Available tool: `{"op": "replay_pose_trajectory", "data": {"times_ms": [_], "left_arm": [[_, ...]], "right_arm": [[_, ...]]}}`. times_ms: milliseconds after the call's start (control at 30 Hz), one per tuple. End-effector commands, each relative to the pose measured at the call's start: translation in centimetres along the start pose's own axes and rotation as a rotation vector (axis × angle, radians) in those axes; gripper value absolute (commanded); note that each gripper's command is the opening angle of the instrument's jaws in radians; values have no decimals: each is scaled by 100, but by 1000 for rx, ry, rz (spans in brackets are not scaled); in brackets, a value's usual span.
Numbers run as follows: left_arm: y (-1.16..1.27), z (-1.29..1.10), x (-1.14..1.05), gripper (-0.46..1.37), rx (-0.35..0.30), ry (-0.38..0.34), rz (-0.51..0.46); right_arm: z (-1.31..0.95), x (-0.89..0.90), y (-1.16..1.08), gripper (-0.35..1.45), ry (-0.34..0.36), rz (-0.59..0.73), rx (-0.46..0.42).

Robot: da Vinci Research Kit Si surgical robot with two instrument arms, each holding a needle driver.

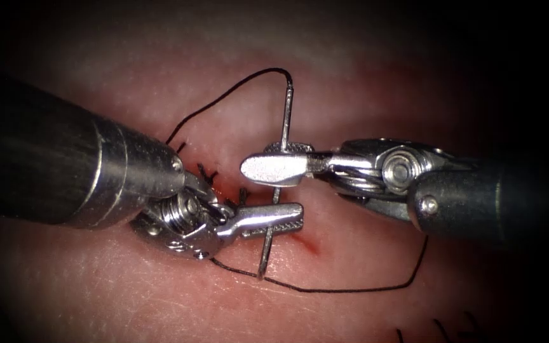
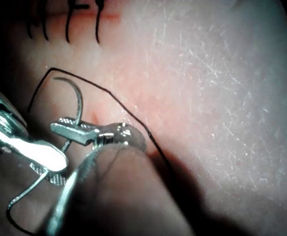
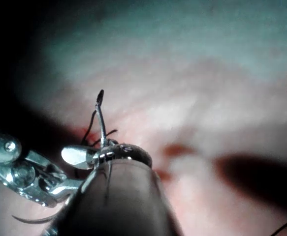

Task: Wound Closure
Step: Hand over the needle from the left to the right gripper

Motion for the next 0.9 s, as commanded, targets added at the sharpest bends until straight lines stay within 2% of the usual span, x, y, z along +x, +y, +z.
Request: {"op": "replay_pose_trajectory", "data": {"times_ms": [33,100,167,233,367,467,500,533,667,767,867,900], "left_arm": [[0,0,0,-35,-5,0,-1],[0,1,-1,-35,-5,-1,-1],[0,2,0,-35,-4,0,-1],[0,2,-1,-35,-4,0,-2],[-2,3,-2,-35,-4,2,2],[-3,4,-3,-35,-5,-1,-41],[-3,4,-3,8,-6,-4,-77],[-3,3,-3,62,-7,-7,-118],[-3,4,-2,117,-7,-19,-247],[-4,3,1,131,5,-27,-336],[-5,1,4,135,7,-26,-384],[-5,0,6,135,12,-27,-408]], "right_arm": [[0,0,-1,106,1,2,4],[-1,0,-1,98,1,2,4],[-1,-1,-1,75,3,7,7],[-2,-1,0,-30,-14,33,-13],[-5,-1,2,-35,-39,88,-47],[-9,2,4,-35,-44,88,-49],[-11,4,6,-35,-32,86,-60],[-13,6,7,-35,-24,85,-67],[-23,20,15,-35,39,54,-94],[-28,31,21,-35,86,-41,-122],[-31,38,25,-35,98,-182,-140],[-35,43,29,-35,95,-337,-154]]}}
